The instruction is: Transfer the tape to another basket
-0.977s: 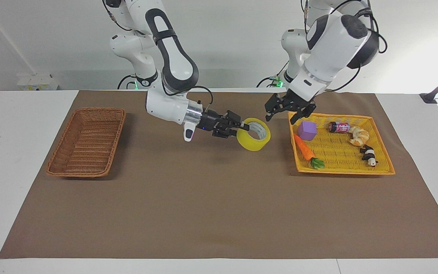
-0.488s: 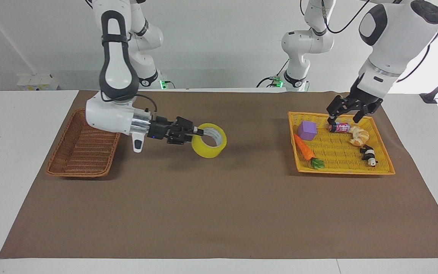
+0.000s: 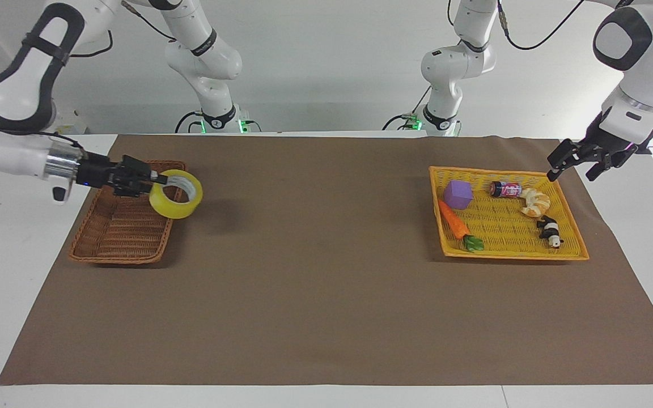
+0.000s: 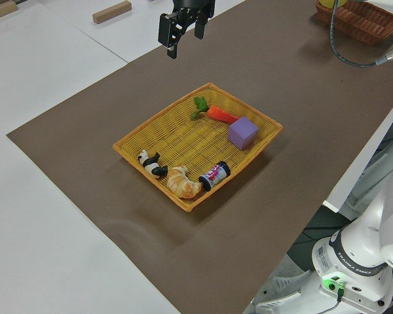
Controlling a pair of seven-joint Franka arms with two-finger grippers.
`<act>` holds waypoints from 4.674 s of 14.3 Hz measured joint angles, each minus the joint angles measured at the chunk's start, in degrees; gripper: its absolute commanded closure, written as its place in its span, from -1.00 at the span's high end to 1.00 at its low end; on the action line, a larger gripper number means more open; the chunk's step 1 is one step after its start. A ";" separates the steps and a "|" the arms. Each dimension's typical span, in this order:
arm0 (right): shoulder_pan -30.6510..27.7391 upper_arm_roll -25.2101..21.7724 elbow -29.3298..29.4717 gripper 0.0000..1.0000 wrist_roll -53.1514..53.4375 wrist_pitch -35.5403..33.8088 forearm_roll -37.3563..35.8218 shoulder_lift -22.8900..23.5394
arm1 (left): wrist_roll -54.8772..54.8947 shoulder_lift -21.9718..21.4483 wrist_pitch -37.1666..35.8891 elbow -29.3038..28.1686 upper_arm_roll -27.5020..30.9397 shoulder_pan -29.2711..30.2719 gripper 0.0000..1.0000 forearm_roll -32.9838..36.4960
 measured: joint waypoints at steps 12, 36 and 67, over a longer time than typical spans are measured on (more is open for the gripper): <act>-3.81 1.34 4.59 -1.00 -12.21 -0.50 -4.46 11.91 | 0.15 -0.07 -0.08 0.01 -0.94 -0.06 1.00 2.73; 1.16 1.50 4.46 1.00 -16.28 8.69 -16.70 7.69 | 0.66 0.50 -6.10 2.84 15.77 -16.48 1.00 4.62; 26.72 -0.55 15.18 1.00 30.99 2.81 -41.10 -11.48 | 0.66 0.49 -6.04 2.57 15.77 -16.50 1.00 4.62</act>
